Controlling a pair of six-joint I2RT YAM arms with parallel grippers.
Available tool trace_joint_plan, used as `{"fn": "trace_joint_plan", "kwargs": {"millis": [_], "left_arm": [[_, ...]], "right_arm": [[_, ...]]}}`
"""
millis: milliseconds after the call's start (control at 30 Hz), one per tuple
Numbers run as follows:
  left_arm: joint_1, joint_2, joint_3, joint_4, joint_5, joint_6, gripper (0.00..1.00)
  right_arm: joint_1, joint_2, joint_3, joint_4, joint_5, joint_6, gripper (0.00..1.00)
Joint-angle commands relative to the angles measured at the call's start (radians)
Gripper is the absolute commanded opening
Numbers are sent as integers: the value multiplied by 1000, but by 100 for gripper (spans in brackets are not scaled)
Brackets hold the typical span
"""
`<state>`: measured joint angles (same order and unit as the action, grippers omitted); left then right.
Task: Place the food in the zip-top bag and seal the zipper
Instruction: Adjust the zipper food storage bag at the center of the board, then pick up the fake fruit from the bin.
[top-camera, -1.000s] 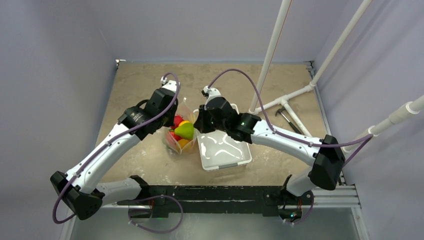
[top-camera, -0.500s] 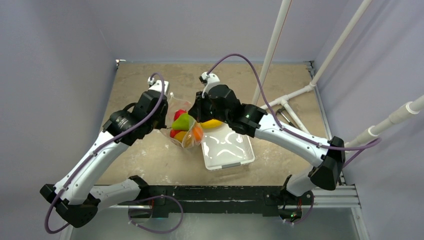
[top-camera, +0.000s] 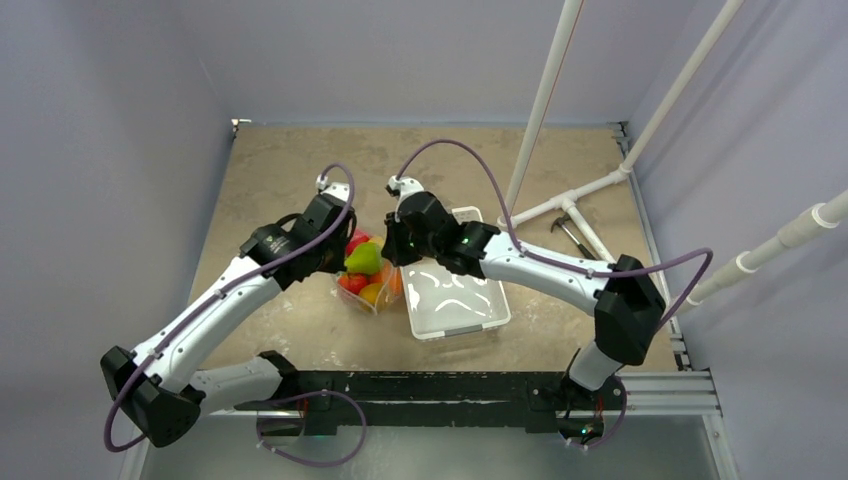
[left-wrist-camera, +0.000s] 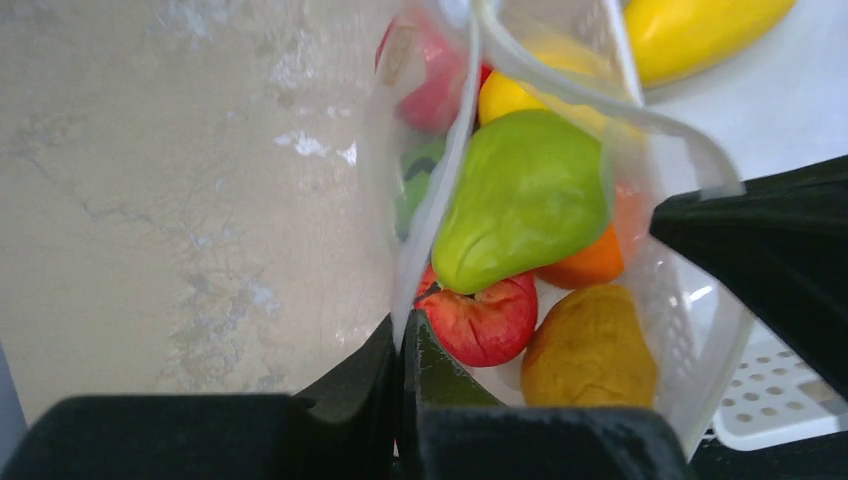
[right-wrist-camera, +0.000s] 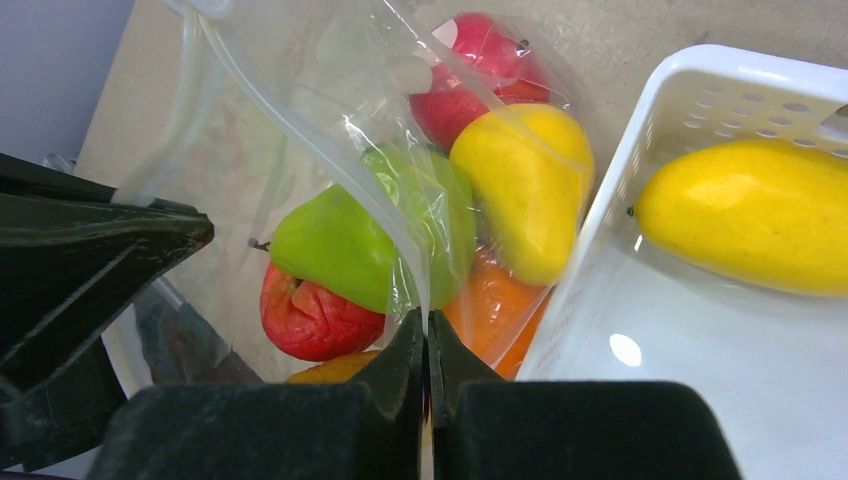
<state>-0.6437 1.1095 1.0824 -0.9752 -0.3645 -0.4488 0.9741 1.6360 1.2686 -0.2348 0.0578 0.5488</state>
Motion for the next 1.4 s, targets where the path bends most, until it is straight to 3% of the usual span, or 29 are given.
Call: {"fn": "trace_joint_plan", "kwargs": {"millis": [0, 133, 333, 500, 667, 767, 933, 1000, 1367], "left_arm": [[-3, -54, 181, -4, -64, 26, 0], [-3, -60, 211, -30, -99, 31, 0], [-3, -39, 65, 27, -66, 11, 0], [-2, -34, 53, 47, -50, 12, 0], [-3, -28, 98, 42, -61, 31, 0], [-3, -26, 109, 52, -57, 39, 0], [-3, -13, 110, 55, -56, 44, 0], [-3, -13, 110, 56, -57, 46, 0], [-3, 2, 118, 68, -56, 57, 0]], "right_arm": [[-3, -88, 138, -16, 76, -24, 0], [-3, -119, 152, -8, 93, -24, 0], [-11, -65, 51, 34, 42, -18, 0], [-11, -42, 16, 62, 10, -11, 1], [-11, -59, 51, 26, 66, -19, 17], [-12, -91, 62, 17, 121, -21, 36], [-43, -141, 52, -6, 178, -28, 55], [-58, -163, 47, -18, 201, -28, 67], [-169, -271, -67, 9, 204, -10, 98]]}}
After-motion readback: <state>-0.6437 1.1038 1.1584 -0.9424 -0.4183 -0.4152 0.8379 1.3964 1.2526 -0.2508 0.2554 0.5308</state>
